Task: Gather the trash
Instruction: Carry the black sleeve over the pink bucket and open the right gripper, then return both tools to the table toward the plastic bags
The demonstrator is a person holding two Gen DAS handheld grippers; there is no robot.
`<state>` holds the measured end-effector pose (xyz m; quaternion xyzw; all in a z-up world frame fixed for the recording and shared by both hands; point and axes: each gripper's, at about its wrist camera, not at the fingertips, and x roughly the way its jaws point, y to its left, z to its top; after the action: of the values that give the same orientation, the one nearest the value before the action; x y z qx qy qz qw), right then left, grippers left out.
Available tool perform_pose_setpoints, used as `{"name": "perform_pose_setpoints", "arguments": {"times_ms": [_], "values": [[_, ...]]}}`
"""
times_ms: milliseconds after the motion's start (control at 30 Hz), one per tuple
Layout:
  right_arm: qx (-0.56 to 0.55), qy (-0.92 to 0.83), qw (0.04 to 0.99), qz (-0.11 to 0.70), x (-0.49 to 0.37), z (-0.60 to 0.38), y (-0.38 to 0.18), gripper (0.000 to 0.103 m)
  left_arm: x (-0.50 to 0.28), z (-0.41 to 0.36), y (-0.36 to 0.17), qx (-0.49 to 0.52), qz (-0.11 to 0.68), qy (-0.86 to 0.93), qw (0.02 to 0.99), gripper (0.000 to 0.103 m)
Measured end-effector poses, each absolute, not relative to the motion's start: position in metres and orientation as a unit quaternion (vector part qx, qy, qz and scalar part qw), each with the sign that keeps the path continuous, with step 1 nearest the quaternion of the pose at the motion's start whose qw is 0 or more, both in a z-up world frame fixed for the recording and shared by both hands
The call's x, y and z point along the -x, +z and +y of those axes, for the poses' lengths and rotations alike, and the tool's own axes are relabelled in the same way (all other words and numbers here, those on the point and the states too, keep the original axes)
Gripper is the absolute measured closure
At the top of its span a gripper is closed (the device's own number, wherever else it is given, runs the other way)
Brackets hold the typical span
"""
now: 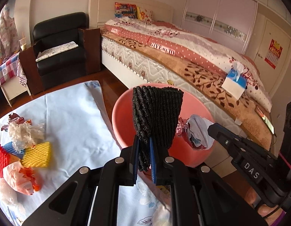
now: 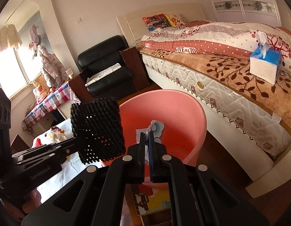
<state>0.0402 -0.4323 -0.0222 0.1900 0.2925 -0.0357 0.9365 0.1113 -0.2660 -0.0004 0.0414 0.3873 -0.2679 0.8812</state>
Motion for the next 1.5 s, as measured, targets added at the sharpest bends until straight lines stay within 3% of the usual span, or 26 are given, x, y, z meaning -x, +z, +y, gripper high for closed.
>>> {"name": "perform_pose_setpoints", "arguments": {"times_ms": [100, 167, 233, 267, 433, 567, 733, 800, 1500], "values": [[-0.194, -0.041, 0.936, 0.293, -0.041, -0.435, -0.025, 0.099, -0.115, -0.271, -0.006, -0.041, 0.394, -0.263, 0.88, 0.091], [-0.196, -0.044, 0.935, 0.292, -0.04, -0.435, -0.025, 0.099, -0.115, -0.269, -0.006, -0.04, 0.393, -0.263, 0.88, 0.084], [-0.198, -0.047, 0.933, 0.296, -0.041, -0.436, -0.026, 0.099, -0.114, -0.269, -0.006, -0.04, 0.39, -0.264, 0.882, 0.065], [-0.202, -0.047, 0.932, 0.298, -0.041, -0.438, -0.027, 0.099, -0.113, -0.267, -0.005, -0.04, 0.387, -0.264, 0.883, 0.062], [-0.217, -0.042, 0.926, 0.306, -0.042, -0.439, -0.031, 0.099, -0.107, -0.263, 0.003, -0.04, 0.377, -0.269, 0.885, 0.055], [-0.218, -0.037, 0.925, 0.31, -0.041, -0.437, -0.029, 0.098, -0.102, -0.258, 0.01, -0.037, 0.371, -0.27, 0.888, 0.054], [-0.215, -0.034, 0.929, 0.3, -0.036, -0.434, -0.025, 0.066, -0.094, -0.248, 0.018, -0.026, 0.366, -0.268, 0.891, 0.054], [-0.216, -0.031, 0.931, 0.291, -0.032, -0.432, -0.022, 0.062, -0.091, -0.244, 0.021, -0.024, 0.364, -0.267, 0.892, 0.054], [-0.149, 0.068, 0.951, 0.261, 0.004, -0.345, 0.014, 0.061, -0.034, -0.165, 0.052, 0.008, 0.329, -0.186, 0.926, 0.054]]}}
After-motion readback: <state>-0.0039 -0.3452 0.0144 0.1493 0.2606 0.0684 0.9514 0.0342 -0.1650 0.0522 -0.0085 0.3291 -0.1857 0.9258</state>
